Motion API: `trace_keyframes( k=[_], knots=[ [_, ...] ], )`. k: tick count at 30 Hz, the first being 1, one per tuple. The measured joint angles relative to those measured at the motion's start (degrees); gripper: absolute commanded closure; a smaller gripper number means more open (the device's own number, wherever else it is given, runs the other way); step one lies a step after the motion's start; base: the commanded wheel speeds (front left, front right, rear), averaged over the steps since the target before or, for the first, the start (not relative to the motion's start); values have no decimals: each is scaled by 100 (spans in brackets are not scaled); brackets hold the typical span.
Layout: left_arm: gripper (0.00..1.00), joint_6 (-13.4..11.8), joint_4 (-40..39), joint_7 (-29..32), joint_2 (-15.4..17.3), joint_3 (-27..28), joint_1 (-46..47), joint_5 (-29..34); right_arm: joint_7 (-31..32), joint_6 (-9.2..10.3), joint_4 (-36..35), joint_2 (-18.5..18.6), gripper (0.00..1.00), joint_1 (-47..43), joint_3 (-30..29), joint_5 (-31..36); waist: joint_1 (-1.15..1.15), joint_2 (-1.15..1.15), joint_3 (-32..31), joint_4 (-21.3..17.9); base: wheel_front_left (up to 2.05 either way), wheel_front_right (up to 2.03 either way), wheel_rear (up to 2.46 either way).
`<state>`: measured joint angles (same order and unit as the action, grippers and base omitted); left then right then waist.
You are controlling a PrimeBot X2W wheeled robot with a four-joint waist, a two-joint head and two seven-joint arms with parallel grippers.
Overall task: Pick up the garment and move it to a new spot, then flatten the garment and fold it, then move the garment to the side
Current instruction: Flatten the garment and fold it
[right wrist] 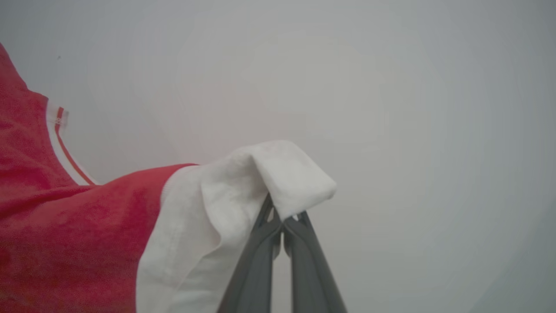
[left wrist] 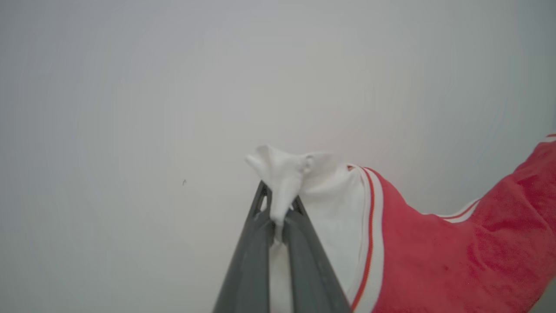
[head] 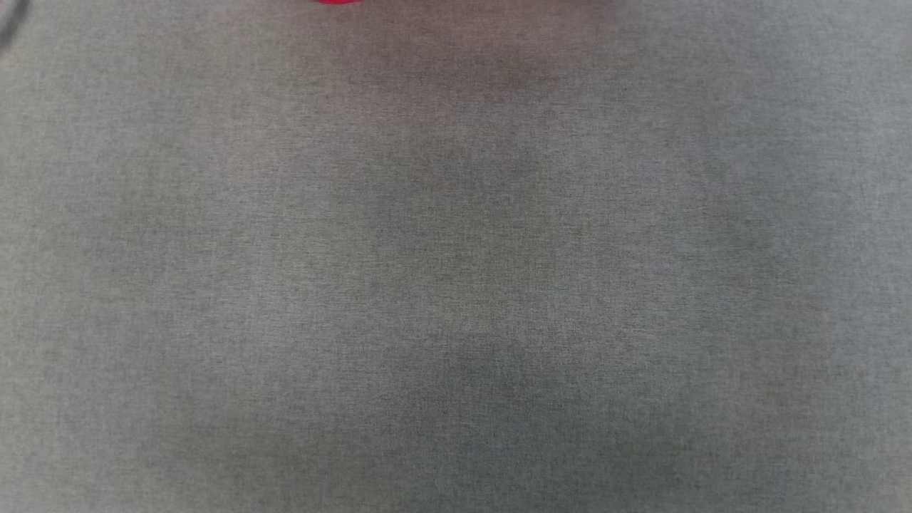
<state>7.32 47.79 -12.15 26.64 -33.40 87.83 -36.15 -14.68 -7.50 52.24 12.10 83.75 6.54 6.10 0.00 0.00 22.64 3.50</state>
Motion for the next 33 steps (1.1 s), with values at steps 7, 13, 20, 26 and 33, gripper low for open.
trace_keyframes(
  k=[7, 13, 20, 26, 33],
  knots=[
    [100, 0, 203, 86, 57, -545, -882, -617, -8, -1, 581, -65, 100, -745, 579, -554, 0, 0, -101, 51, 0, 0, 0],
    [100, 0, 320, 790, 132, -922, -1572, -1124, 549, 0, 720, -96, 100, -1344, 1263, -1540, 0, 0, -280, 58, 0, 0, 0],
    [100, 0, -135, 1584, 377, -1193, -2334, -1805, 1533, -1, -197, 172, 100, -2176, 2123, -2951, 0, 0, -501, 49, 0, 0, 0],
    [100, 0, -983, 2317, 840, -1332, -3214, -2470, 2491, 0, -1653, 938, 100, -3088, 2558, -3995, 0, 0, -713, 28, 0, 0, 0],
    [100, -267, -2423, 2796, 1493, -1385, -4362, -2889, 3397, 0, -3445, 1834, 100, -4251, 2795, -4563, 0, 0, -884, 75, 0, 0, 0]
  ],
)
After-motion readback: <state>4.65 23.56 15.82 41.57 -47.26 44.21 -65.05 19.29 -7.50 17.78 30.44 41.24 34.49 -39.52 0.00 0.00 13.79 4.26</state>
